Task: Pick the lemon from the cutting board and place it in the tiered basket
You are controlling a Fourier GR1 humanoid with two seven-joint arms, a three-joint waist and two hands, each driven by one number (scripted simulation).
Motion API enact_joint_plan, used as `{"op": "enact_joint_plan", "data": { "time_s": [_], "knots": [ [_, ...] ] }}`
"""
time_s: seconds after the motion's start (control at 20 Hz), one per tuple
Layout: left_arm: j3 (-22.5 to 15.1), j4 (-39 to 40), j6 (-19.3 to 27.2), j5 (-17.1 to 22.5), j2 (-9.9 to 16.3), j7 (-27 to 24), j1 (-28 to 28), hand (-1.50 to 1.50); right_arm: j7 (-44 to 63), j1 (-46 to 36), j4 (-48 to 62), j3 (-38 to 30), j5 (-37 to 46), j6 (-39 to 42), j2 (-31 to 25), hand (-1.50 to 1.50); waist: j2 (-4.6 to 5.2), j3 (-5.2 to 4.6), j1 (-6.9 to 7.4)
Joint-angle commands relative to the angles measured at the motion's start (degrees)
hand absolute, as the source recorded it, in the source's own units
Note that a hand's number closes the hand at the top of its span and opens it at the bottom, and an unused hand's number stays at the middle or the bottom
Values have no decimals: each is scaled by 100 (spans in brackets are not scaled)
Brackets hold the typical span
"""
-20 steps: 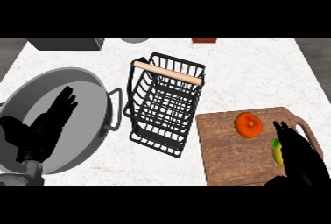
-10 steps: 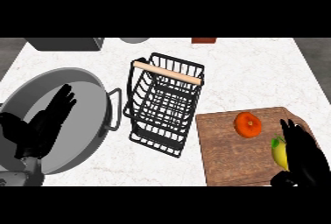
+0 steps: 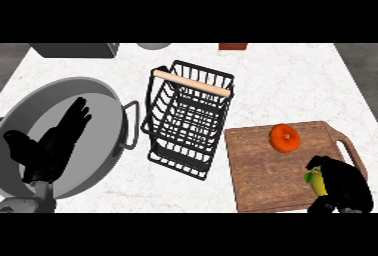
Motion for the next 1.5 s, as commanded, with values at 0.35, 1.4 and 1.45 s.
{"op": "enact_joint_plan", "data": {
  "time_s": [0.35,1.4,1.45],
  "knots": [
    [235,615,-284,-156,-147,-270,-234,0,-1256,-38,718,-47,390,-271,-328,150,36,40,-23],
    [368,-399,-206,-108,-125,287,250,0,-3389,1009,-3014,-1898,-2733,-1358,-327,150,-28,37,-133],
    [193,-170,-68,-353,-280,218,85,0,-3134,1085,-3448,-1713,-2636,-1202,-274,150,-9,34,-143]
  ]
}}
